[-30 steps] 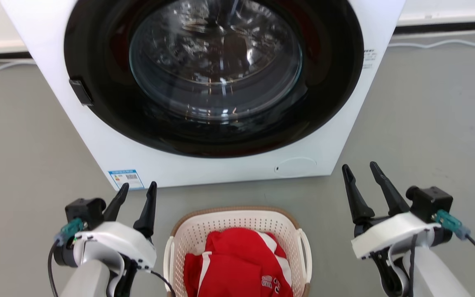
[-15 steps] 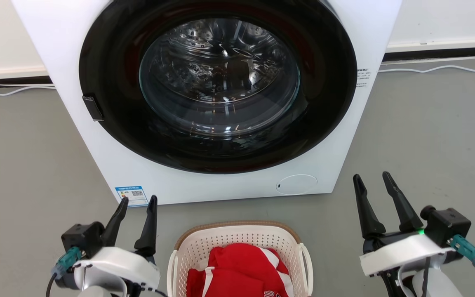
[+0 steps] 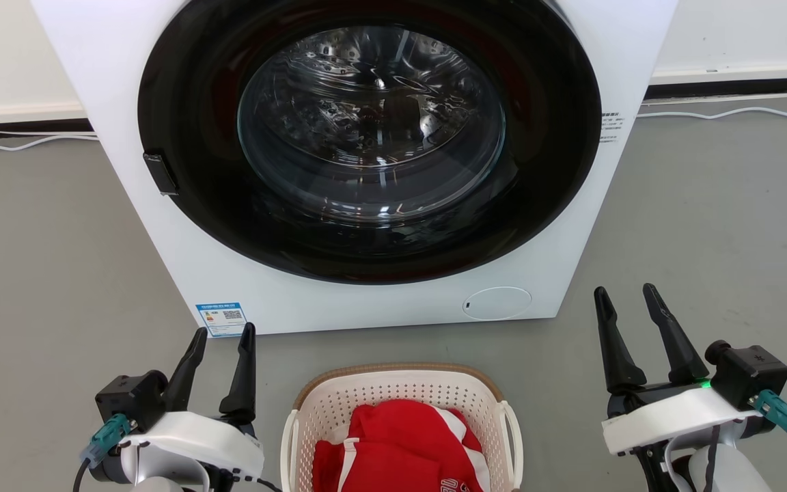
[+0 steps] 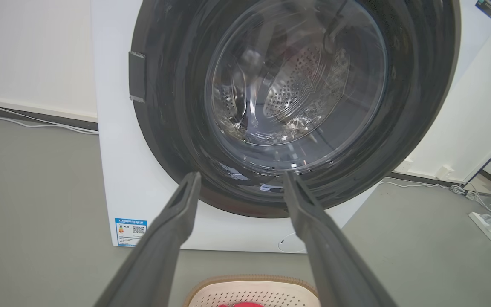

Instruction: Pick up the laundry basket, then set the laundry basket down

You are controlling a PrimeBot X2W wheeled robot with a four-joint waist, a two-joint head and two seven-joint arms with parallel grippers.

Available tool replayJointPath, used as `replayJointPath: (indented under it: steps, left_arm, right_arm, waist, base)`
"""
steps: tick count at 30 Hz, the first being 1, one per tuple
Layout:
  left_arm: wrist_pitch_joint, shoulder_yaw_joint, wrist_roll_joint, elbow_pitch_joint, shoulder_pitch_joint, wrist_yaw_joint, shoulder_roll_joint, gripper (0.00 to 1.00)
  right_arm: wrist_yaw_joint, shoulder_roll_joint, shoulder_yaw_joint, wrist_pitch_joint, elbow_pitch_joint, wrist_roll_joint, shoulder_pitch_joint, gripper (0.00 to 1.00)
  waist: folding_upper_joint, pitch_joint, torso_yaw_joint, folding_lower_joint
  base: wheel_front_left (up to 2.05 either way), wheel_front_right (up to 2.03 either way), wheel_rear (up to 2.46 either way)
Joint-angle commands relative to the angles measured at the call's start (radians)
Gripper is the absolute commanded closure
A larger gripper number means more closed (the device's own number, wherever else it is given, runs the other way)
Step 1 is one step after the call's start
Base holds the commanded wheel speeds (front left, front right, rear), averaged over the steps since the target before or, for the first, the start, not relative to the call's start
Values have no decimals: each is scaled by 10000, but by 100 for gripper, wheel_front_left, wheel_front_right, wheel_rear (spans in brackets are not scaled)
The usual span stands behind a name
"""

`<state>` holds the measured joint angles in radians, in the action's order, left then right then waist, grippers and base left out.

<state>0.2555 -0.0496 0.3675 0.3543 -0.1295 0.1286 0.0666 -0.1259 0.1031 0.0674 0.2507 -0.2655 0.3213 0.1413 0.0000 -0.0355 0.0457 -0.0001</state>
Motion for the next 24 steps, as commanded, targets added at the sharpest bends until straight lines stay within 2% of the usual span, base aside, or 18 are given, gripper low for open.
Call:
replayJointPath:
  steps: [1, 24]
  left_arm:
    - [63, 326, 17, -298, -196, 21, 75, 0]
    - [63, 171, 300, -276, -217, 21, 123, 0]
  right_arm:
    - [-48, -19, 197, 111, 309, -97, 84, 0]
    - [-48, 31, 309, 111, 194, -86, 144, 0]
  waist:
    - [0, -9, -3, 1]
    - [0, -102, 44, 1]
  base:
    - [0, 0, 0]
    - [0, 0, 0]
